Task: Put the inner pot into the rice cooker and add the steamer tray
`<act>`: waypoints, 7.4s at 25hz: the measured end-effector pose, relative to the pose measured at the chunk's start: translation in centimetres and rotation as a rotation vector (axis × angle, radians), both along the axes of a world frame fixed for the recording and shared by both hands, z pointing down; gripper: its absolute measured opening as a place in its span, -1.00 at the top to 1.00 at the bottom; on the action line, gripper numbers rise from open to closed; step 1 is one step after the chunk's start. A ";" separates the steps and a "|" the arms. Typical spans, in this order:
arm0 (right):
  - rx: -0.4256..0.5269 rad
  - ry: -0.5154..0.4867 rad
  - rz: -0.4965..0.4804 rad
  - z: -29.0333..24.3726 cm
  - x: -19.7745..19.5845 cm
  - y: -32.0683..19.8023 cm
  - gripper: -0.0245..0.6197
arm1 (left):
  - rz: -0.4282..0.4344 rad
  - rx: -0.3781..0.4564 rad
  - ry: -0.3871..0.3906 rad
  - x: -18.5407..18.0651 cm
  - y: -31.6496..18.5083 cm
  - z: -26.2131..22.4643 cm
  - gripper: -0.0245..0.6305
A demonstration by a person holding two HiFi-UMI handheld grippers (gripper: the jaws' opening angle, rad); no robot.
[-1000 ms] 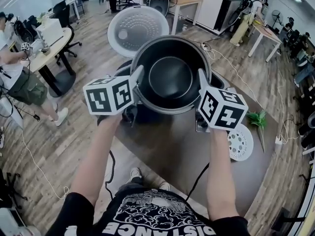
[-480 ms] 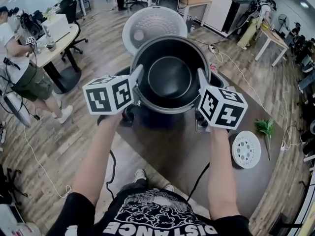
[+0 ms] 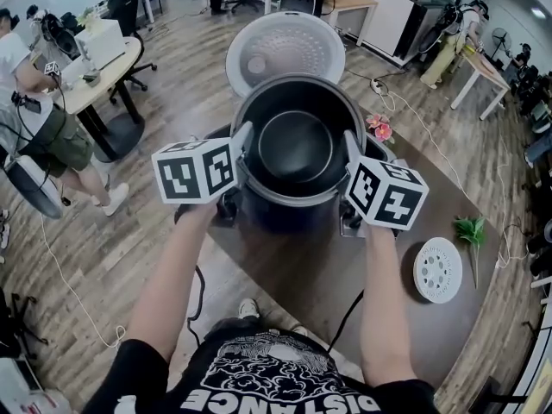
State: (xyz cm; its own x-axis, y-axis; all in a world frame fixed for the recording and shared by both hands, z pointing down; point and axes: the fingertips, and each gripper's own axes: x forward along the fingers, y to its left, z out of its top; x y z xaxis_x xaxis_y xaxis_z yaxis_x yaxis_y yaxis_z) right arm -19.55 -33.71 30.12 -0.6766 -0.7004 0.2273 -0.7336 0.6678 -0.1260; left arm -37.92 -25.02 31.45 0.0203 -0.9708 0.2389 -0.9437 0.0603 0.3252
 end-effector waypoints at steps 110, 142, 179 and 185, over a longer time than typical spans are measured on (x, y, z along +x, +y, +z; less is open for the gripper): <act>-0.105 0.142 0.125 9.4 2.9 -0.8 0.39 | 0.178 -0.110 -0.317 1.5 -5.2 5.9 0.47; -0.139 0.036 0.575 8.9 35.8 6.6 0.13 | 0.720 -0.010 -0.246 37.1 -7.1 5.5 0.33; -0.483 -0.008 0.577 25.6 56.5 4.4 0.17 | 0.763 -0.403 -0.056 55.7 -9.1 22.8 0.23; -0.531 -0.006 0.578 27.8 56.9 3.7 0.19 | 0.713 -0.457 -0.037 55.3 -9.9 25.2 0.23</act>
State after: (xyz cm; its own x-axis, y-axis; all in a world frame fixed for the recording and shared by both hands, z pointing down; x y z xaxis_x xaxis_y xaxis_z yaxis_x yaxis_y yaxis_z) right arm 37.30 -29.99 57.97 -0.2403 -0.7403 0.6278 -0.9447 0.0297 -0.3266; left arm 17.41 -34.93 56.64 0.5750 -0.5365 0.6177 -0.8156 -0.4350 0.3815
